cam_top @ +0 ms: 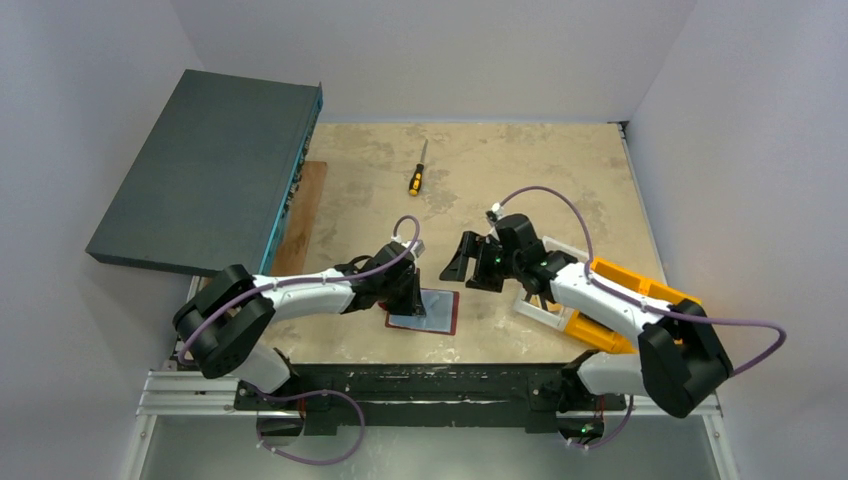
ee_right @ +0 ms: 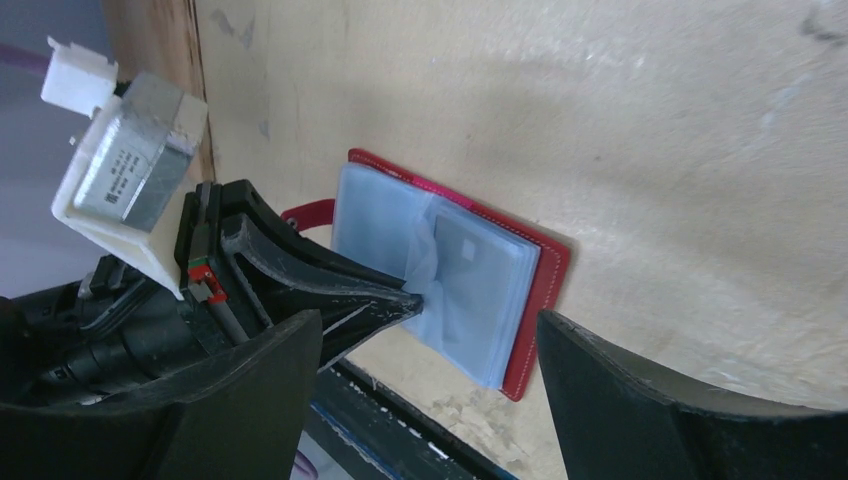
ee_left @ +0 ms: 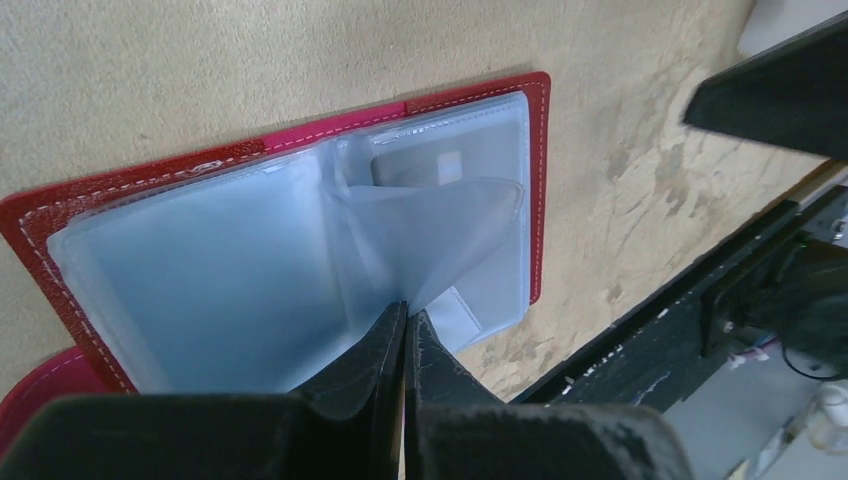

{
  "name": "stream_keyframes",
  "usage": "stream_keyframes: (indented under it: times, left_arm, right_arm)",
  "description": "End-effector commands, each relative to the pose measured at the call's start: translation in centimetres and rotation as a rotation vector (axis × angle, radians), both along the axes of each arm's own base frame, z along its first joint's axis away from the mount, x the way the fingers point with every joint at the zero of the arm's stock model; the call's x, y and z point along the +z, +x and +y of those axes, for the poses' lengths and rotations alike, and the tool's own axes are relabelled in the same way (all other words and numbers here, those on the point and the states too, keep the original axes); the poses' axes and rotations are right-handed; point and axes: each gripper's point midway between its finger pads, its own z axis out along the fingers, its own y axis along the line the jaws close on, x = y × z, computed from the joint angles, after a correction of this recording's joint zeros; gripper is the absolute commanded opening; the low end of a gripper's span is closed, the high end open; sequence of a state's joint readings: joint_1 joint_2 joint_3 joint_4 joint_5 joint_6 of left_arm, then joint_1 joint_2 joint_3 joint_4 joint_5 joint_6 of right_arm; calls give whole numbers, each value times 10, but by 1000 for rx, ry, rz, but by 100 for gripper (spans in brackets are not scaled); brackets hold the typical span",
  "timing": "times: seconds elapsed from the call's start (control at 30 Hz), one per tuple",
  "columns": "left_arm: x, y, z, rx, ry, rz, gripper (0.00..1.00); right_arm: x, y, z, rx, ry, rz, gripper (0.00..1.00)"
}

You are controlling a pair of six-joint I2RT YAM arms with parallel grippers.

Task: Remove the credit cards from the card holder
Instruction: Remove the credit card from the card holder.

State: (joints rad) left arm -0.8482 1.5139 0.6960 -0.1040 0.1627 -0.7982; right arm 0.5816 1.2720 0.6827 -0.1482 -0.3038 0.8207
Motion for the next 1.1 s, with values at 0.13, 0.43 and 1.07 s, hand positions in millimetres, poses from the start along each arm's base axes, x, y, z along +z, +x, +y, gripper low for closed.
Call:
stream_keyframes:
  times: [0.13,0.43,1.07]
  left_arm:
    - [33,13,-18,41,-195,-49,0]
    - [36,13,-10,27,-153,-73,2]
    - [44,10,17,36,-29,-104,25]
  right_arm:
    - [-2,4,49,37,36,-23,72]
    - [-13,9,68,46,38,-1,69]
    - [-19,13,83,29,69,40,50]
